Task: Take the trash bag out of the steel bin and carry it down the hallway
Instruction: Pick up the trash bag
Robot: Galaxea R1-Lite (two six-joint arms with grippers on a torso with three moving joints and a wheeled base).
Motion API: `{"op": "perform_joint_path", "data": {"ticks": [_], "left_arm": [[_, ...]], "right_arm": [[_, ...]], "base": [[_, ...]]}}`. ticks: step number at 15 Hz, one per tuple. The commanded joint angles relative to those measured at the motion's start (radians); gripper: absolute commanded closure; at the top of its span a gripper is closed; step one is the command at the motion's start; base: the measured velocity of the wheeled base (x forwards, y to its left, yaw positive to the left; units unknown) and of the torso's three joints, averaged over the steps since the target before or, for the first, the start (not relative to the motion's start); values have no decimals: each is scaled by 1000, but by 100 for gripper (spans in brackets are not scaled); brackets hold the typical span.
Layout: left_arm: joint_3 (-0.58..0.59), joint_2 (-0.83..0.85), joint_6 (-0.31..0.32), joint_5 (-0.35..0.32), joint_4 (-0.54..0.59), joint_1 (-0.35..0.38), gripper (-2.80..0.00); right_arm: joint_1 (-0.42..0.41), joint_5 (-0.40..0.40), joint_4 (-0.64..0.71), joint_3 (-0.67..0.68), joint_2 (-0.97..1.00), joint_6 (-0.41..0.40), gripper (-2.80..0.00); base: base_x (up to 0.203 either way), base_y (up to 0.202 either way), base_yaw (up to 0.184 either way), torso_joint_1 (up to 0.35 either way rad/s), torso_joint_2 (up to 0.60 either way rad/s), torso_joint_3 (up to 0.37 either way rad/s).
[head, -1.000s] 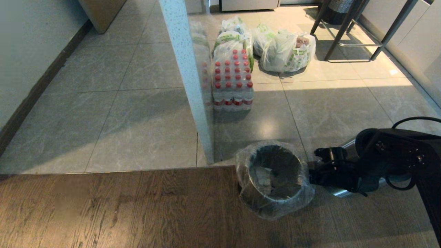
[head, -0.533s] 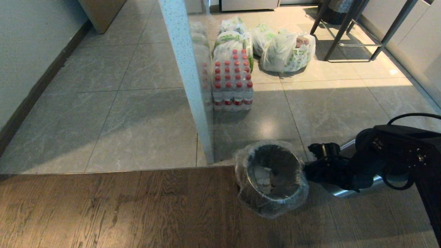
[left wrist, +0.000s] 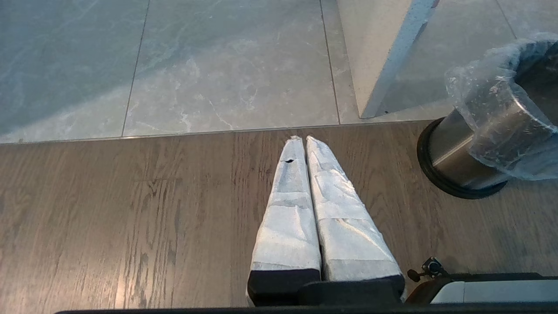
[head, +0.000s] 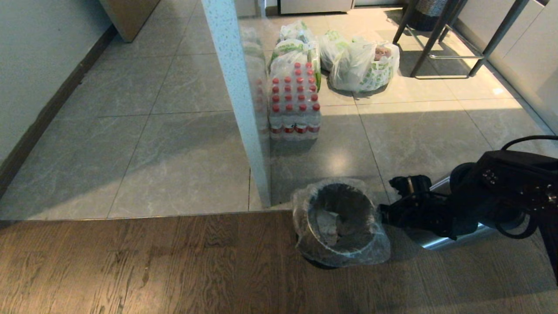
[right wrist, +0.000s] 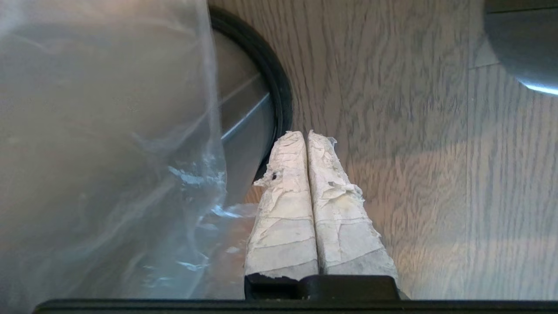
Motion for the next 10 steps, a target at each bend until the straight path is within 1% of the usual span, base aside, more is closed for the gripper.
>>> {"op": "perform_joint_path", "data": {"ticks": [1, 7, 9, 10], "left_arm": [[2, -1, -1, 0, 0, 0, 0], [2, -1, -1, 0, 0, 0, 0], [2, 0, -1, 0, 0, 0, 0], [1, 0, -1, 0, 0, 0, 0]], "right_arm": [[0, 0, -4, 31, -38, 2, 0], [0, 12, 0, 96, -126, 7, 0], [1, 15, 32, 106, -164, 45, 0], [5, 19, 44, 106, -172, 51, 0]], "base": [[0, 0, 0, 0, 0, 0], [0, 0, 0, 0, 0, 0], [0, 0, 0, 0, 0, 0], [0, 0, 0, 0, 0, 0]]}}
